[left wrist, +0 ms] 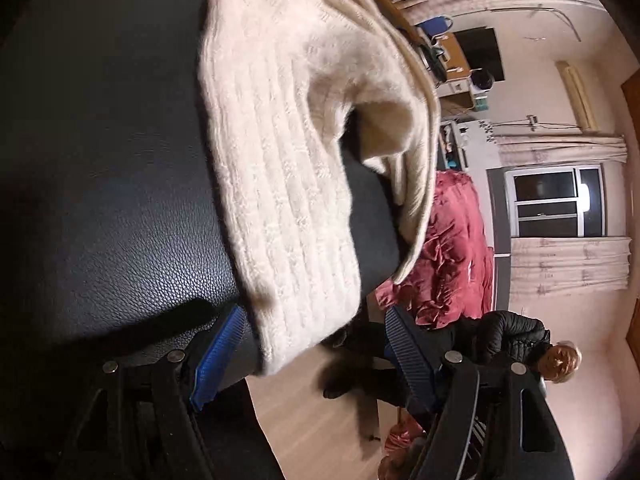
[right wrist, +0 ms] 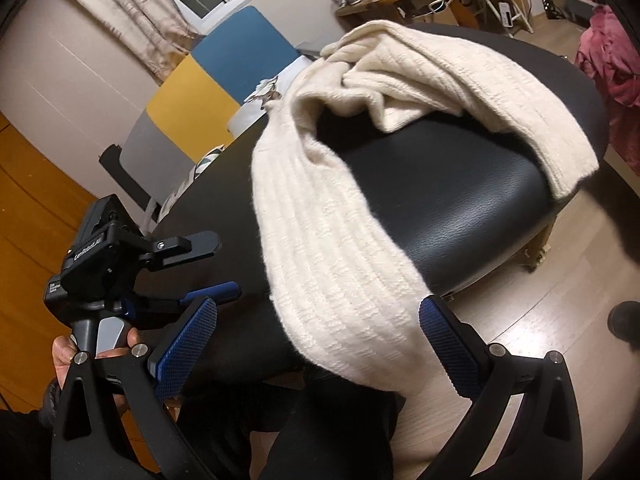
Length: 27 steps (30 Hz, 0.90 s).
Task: Fold clothes
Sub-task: 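Grasp the sweater edge with the left gripper and lift it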
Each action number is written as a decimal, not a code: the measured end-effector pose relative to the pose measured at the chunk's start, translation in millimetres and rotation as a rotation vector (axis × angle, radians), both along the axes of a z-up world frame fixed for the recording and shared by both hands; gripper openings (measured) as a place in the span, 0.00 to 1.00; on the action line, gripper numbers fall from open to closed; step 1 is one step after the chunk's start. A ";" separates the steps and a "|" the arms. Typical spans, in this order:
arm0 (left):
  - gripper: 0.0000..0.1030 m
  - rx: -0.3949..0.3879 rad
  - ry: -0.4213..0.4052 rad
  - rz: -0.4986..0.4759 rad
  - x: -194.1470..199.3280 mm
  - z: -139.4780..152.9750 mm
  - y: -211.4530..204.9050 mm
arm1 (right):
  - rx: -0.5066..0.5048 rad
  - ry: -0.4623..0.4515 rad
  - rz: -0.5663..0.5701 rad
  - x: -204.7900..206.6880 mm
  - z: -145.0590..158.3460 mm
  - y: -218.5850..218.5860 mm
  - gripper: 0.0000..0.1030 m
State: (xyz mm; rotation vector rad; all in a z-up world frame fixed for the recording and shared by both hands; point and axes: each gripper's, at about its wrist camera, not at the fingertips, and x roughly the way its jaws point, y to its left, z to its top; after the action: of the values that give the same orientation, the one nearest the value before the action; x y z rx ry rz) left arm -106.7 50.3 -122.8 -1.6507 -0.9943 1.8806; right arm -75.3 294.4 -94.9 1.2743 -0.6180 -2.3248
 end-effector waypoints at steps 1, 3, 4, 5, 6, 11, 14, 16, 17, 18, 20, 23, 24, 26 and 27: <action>0.73 -0.004 -0.008 0.000 0.3 -3.8 2.7 | 0.007 0.000 0.000 -0.5 -0.3 -0.6 1.00; 0.73 -0.013 -0.025 0.001 1.0 -11.5 8.0 | 0.023 -0.001 0.000 -1.2 -0.7 -1.8 1.00; 0.73 -0.005 -0.028 0.011 1.5 -13.0 7.2 | 0.025 -0.003 -0.001 -1.5 -1.6 -1.8 1.00; 0.72 0.004 -0.030 0.022 2.1 -14.4 6.1 | 0.025 -0.005 -0.003 -1.7 -2.5 -1.7 1.00; 0.71 -0.001 -0.025 0.030 1.8 -14.0 7.3 | 0.026 -0.007 -0.004 -1.9 -3.5 -1.6 1.00; 0.56 -0.041 -0.010 0.044 -0.8 -11.7 17.3 | 0.033 -0.013 -0.018 -2.6 -6.8 1.3 1.00; 0.18 -0.057 -0.043 0.032 -1.1 -18.9 20.6 | 0.036 -0.017 -0.032 -3.2 -9.0 4.3 1.00; 0.07 -0.042 -0.077 0.030 -0.1 -26.5 20.4 | 0.037 -0.024 -0.039 -3.1 -10.3 5.6 1.00; 0.07 -0.048 -0.069 0.030 1.1 -25.8 19.9 | 0.040 -0.025 -0.042 -2.8 -10.5 5.7 1.00; 0.07 -0.055 -0.059 0.030 2.4 -24.8 19.5 | 0.044 -0.025 -0.044 -2.4 -10.6 5.8 1.00; 0.05 -0.093 -0.013 0.029 4.6 -17.3 18.8 | 0.051 -0.026 -0.046 -1.6 -10.9 5.5 1.00; 0.04 -0.142 0.068 0.047 8.5 3.0 8.5 | 0.059 -0.030 -0.049 -1.0 -11.7 5.1 1.00; 0.04 -0.173 0.116 0.055 10.8 15.5 2.7 | 0.065 -0.030 -0.051 -0.7 -11.4 5.2 1.00; 0.04 -0.220 0.223 0.048 17.8 45.8 -12.3 | 0.074 -0.026 -0.054 -0.3 -9.8 5.7 1.00; 0.04 -0.263 0.299 0.046 25.3 70.1 -23.8 | 0.073 -0.020 -0.054 0.1 -8.3 6.0 1.00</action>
State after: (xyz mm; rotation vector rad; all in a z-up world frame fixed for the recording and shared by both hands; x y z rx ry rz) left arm -81.4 26.5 -52.7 -1.4293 -0.6912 2.2866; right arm -75.2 300.4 -103.3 1.3303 -0.5853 -2.4019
